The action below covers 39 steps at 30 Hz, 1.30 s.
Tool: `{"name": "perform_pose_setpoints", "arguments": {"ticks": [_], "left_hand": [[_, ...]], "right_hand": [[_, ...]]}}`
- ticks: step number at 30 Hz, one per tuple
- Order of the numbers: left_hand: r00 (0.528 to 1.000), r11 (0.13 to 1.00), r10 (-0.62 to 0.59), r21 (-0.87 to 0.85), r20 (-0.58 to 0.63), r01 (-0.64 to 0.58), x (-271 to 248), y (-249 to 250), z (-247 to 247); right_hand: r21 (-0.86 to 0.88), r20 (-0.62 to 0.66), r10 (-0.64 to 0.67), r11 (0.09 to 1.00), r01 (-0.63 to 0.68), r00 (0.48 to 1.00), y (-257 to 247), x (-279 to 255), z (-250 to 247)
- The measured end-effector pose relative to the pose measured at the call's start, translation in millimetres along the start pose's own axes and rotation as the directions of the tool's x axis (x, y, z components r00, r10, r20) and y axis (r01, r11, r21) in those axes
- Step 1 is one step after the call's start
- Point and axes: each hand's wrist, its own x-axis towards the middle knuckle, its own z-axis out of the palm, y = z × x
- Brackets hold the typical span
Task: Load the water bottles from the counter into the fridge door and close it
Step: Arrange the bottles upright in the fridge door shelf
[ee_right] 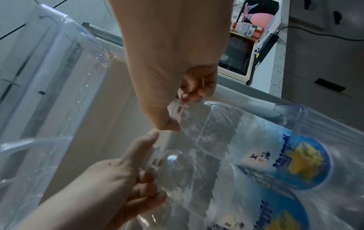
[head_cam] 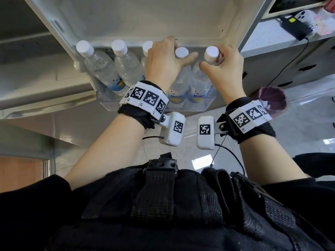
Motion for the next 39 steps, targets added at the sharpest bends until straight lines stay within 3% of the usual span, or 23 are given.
{"name": "perform_pose_setpoints", "arguments": {"ticks": [6,9,12,17,20,22,26,31,39], "left_hand": [[0.975,0.981,0.094,-0.148,-0.203,-0.125,-3,-19,-29],[0.936,0.988,0.083,-0.094,-0.343,-0.122,-5,-32,-48],[0.916,0.994,0.07,-0.052,-0.395,-0.098,-5,-52,-64],[0.965,0.996,-0.013,0.079,-0.26,0.034,-7,-79,-78],[0.986,0.994,-0.013,0.105,-0.165,0.031,-7,-88,-81],[0.985,0.993,-0.014,0.115,-0.173,0.035,-5,-89,-81],[0.982,0.983,-0.062,0.157,-0.18,0.09,-1,-89,-76],[0.981,0.987,-0.069,0.131,-0.181,0.094,5,-93,-73],[0.987,0.988,0.157,-0.005,-0.026,-0.157,12,-109,-83]], "right_hand": [[0.109,-0.246,-0.147,0.978,0.178,0.958,-23,-17,11],[0.16,-0.213,-0.246,0.946,0.283,0.945,-43,-24,21],[0.156,-0.127,-0.349,0.917,0.366,0.928,-63,-30,39],[0.031,0.12,-0.35,0.937,0.349,0.929,-83,-30,68],[0.012,0.182,-0.329,0.943,0.332,0.927,-80,-27,77],[-0.031,0.204,-0.303,0.948,0.316,0.931,-78,-24,80],[-0.151,0.205,-0.26,0.944,0.293,0.944,-77,-18,81],[-0.174,0.241,-0.243,0.942,0.288,0.94,-78,-20,85],[-0.042,0.076,-0.245,0.968,0.249,0.966,-82,-19,91]]}}
